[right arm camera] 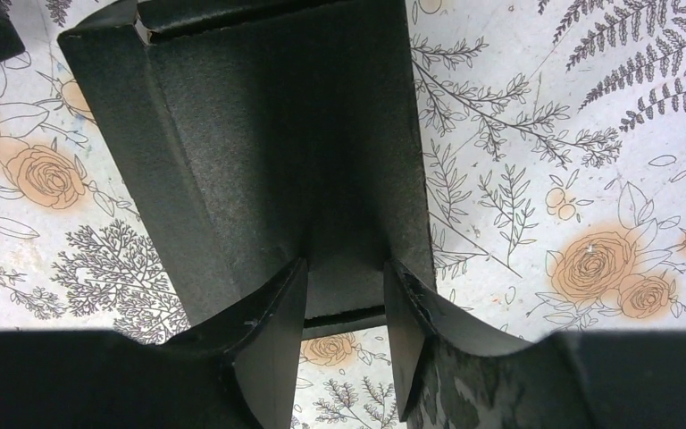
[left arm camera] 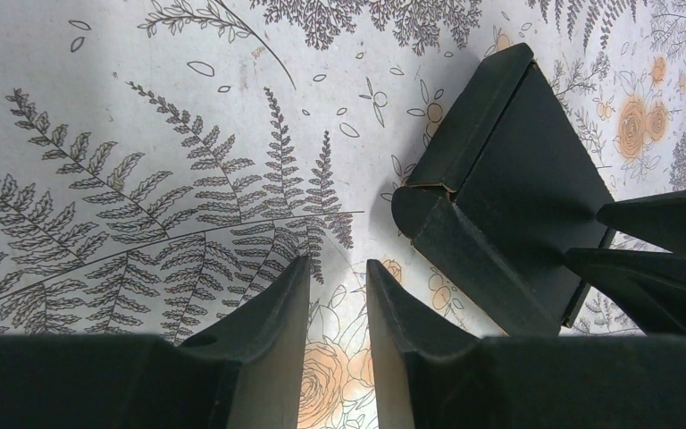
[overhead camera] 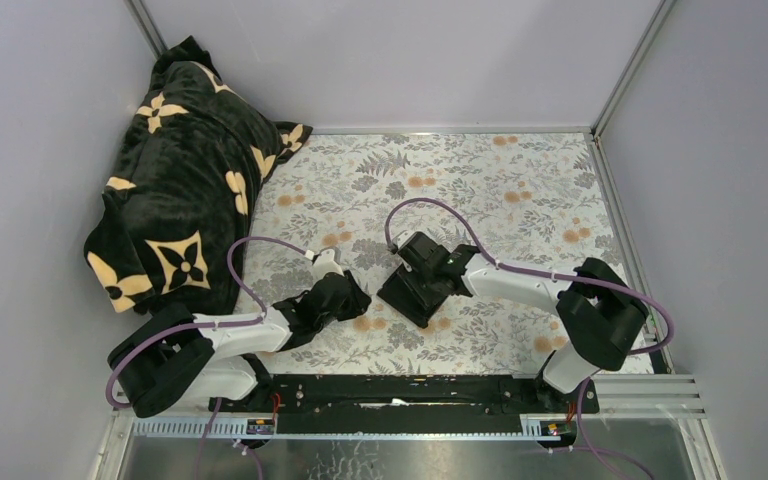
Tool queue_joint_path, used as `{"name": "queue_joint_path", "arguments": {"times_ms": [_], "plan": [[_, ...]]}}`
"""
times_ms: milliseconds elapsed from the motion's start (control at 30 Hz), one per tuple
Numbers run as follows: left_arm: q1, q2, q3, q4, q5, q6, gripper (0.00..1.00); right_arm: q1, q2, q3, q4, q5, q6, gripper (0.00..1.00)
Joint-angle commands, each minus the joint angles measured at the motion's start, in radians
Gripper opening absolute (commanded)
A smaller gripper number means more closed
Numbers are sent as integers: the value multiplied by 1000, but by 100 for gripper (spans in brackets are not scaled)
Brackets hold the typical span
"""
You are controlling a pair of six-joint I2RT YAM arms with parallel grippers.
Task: Fold the paper box
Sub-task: Close the paper box at the center of the board.
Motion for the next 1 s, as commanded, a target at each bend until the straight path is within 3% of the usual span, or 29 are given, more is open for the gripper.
{"name": "queue_joint_path", "arguments": {"times_ms": [0, 333, 533, 767, 900, 967], "plan": [[6, 16, -25, -35, -13, 1, 37, 14, 36, 17, -12, 48, 6, 44], [5, 15, -26, -21, 3, -6, 37, 15, -3, 123, -45, 80, 6, 47], [5, 13, -36, -10, 12, -11, 37, 10, 53, 183, -37, 124, -24, 52], [6, 23, -72, 64, 65, -51, 37, -4, 106, 238, -39, 65, -44, 52], [6, 13, -79, 56, 58, -43, 37, -4, 89, 220, -64, 86, -46, 53], [5, 2, -74, 37, 47, -34, 37, -4, 44, 187, -62, 132, -14, 59]]}}
